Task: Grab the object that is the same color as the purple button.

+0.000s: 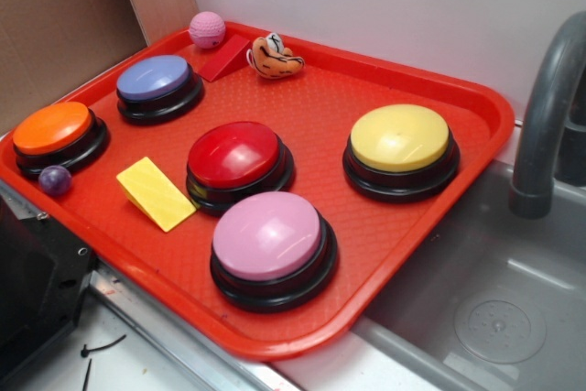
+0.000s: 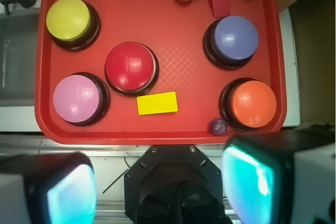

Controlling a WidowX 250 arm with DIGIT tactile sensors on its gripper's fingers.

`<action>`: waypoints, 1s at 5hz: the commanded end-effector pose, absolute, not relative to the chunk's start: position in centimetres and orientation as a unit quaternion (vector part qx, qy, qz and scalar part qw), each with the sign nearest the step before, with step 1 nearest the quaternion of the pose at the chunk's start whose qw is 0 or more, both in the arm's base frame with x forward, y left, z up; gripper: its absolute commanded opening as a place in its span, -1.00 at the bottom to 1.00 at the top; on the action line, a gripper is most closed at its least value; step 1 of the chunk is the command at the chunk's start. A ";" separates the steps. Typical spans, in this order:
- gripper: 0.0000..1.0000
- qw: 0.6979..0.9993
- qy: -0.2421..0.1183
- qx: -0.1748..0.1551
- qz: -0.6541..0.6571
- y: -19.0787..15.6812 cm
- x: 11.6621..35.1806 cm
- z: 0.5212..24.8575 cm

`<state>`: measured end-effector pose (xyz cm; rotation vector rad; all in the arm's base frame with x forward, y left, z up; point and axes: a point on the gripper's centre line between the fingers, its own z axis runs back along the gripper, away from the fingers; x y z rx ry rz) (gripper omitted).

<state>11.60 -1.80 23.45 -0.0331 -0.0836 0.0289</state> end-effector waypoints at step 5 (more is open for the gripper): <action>1.00 0.924 -0.113 0.012 0.365 4.9 10.6 16.7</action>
